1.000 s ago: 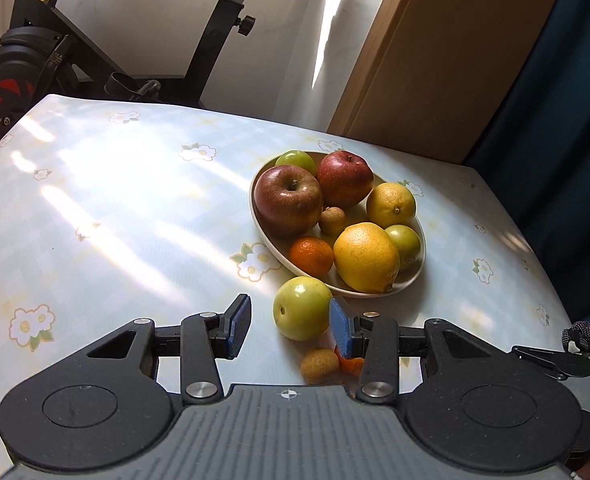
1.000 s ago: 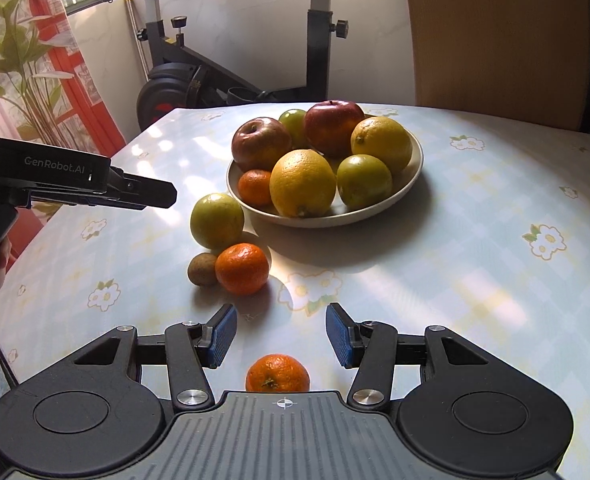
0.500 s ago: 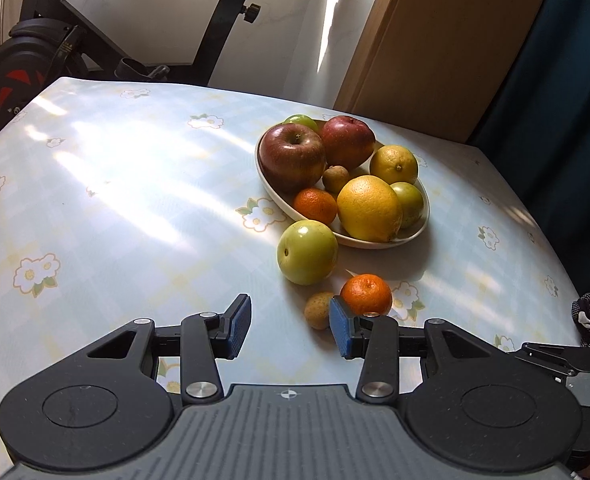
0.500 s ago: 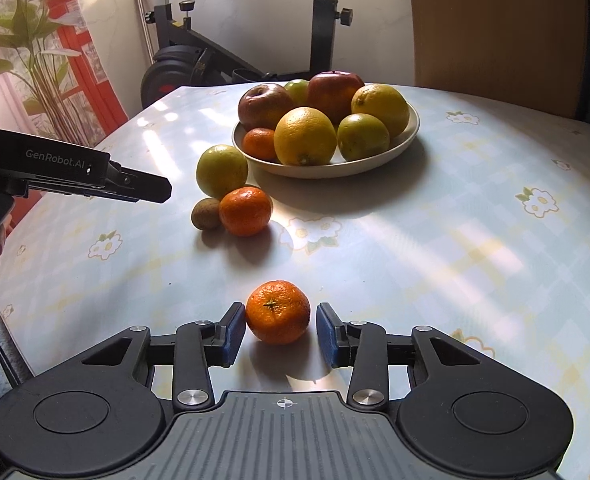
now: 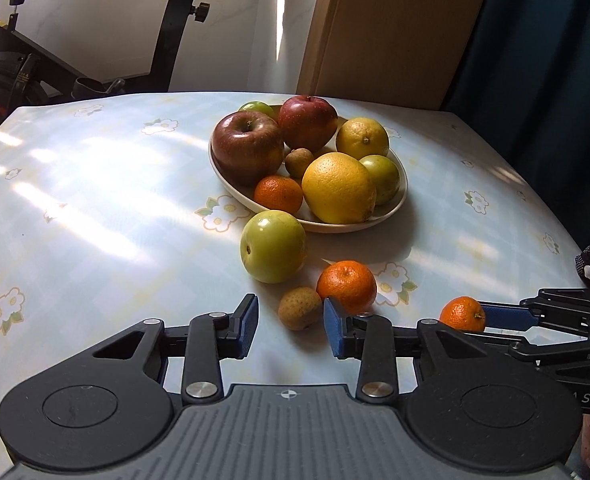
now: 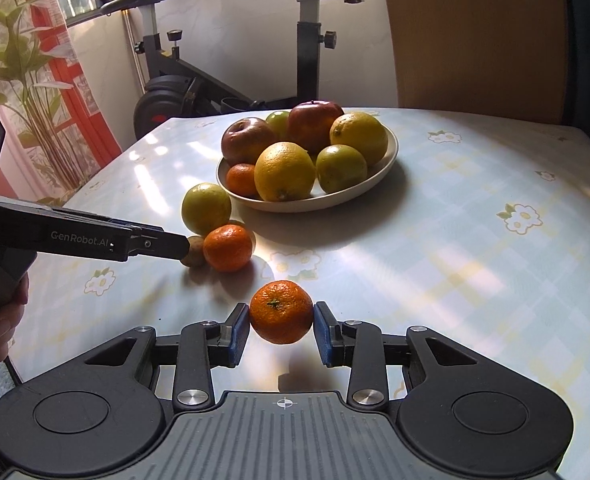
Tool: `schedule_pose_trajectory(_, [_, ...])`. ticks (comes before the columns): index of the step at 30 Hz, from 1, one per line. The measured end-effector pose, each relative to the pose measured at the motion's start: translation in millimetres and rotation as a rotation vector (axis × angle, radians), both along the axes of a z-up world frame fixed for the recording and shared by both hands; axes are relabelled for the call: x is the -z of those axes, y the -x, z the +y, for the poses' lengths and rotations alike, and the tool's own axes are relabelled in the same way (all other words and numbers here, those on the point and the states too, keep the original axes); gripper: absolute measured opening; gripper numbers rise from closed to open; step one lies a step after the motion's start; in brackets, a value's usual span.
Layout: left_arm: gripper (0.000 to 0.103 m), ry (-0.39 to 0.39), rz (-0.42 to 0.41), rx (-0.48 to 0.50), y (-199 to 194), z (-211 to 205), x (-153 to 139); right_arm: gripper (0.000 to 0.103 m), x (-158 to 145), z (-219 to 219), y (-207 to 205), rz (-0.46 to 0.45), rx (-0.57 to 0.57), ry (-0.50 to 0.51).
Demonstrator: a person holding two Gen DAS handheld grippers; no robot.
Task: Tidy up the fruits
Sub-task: 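Move the left tool toward a brown kiwi while the right tool grasps and lifts a mandarin, then close the left tool on the brown kiwi and lift it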
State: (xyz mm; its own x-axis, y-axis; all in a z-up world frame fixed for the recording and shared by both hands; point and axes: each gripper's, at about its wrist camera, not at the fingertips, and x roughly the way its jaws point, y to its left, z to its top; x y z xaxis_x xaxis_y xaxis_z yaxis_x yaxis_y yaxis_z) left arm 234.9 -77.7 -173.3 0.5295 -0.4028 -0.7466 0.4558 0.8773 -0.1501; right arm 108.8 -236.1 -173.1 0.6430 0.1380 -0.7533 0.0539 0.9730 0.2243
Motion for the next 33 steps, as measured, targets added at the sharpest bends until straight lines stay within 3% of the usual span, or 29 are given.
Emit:
schedule_pose_trajectory(9, [0.03,-0.019,0.014,0.039,-6.0,-6.1,8.1,0.032,2.2,-1.3,-1.4,0.004,0.006,-0.006])
schedule_pose_trajectory(33, [0.027,-0.017,0.018,0.047,-3.5,-5.6,10.7,0.032,7.3,-1.2,-3.5,0.014,0.012,-0.009])
